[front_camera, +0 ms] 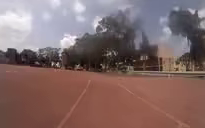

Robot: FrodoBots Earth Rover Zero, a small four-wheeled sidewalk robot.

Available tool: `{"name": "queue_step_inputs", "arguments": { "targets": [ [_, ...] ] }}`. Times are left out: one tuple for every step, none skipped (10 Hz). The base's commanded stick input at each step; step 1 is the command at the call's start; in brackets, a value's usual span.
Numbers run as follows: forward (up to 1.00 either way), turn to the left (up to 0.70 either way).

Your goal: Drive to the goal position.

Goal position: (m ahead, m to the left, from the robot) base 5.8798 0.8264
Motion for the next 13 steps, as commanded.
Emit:
{"name": "queue_step_inputs", "arguments": {
  "targets": [
    [0.70,0.00],
    [0.70,0.00],
    [0.70,0.00],
    [0.70,0.35],
    [0.70,0.35],
    [0.70,0.35],
    [0.70,0.35],
    [0.70,0.35],
    [0.70,0.08],
    [0.70,0.00],
    [0.70,0.00],
    [0.70,0.00],
    [0.70,0.00]
  ]
}}
